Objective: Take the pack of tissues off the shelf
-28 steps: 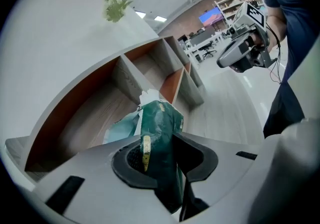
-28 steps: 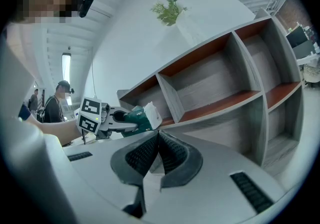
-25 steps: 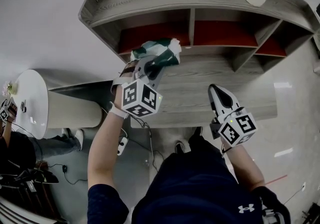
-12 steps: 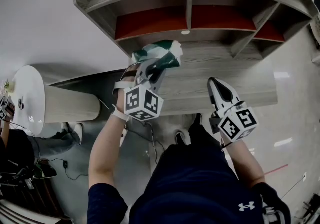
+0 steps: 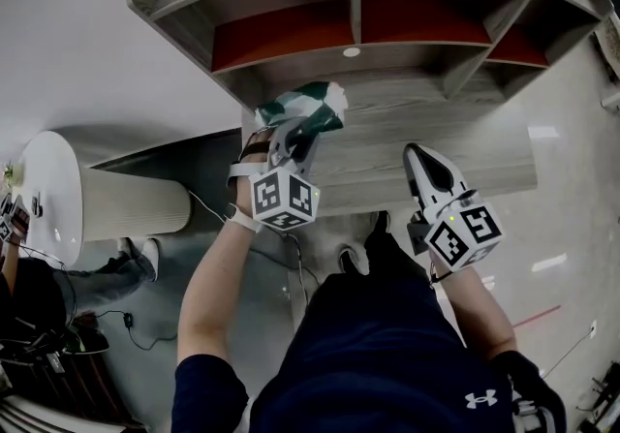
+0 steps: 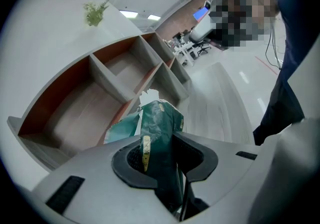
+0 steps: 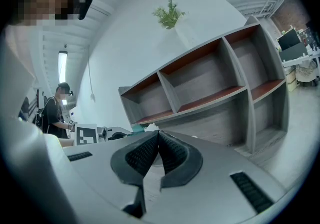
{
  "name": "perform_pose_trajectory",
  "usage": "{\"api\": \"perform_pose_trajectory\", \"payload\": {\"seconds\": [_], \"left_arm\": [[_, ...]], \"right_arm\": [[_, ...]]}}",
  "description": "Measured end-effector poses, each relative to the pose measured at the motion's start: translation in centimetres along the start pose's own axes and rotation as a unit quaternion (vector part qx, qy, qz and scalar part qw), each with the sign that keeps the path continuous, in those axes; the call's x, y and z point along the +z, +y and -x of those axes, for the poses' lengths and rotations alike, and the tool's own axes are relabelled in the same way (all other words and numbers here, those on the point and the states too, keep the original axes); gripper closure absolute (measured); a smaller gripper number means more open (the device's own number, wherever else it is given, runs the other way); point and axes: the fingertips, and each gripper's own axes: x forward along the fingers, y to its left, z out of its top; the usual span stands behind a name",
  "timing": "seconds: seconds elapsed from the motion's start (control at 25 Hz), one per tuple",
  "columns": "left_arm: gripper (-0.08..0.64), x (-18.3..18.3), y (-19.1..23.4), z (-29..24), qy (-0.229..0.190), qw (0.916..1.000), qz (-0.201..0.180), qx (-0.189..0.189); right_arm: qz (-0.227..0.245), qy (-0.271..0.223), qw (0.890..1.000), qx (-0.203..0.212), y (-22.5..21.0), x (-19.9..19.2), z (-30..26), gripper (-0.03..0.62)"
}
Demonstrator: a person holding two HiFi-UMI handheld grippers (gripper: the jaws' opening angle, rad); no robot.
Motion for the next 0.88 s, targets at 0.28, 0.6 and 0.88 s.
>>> {"api": "perform_pose_trajectory", "payload": {"seconds": [0.28,0.6,0.88], "left_arm": [[0.456,-1.7,-1.6,-2.6,0.013,0.9999,0.002,-0.005],[0.456,-2.6,-3.0,-6.3,0.016,0.9998,-0.002,-0.007],[0.456,-3.7,-3.9,-9.7,0.024,0.9996,-0.01,-0.009]], "right_arm": [[0.0,0.008,1.0,-0.008,-1.3,-0.2,-0.3,0.581],[-0.003,0.02,1.0,-0.012,-3.2,-0.6,-1.4,0.58],[-0.005,0.034,0.999,-0.015,-5.0,-1.0,-2.4,0.58]]}}
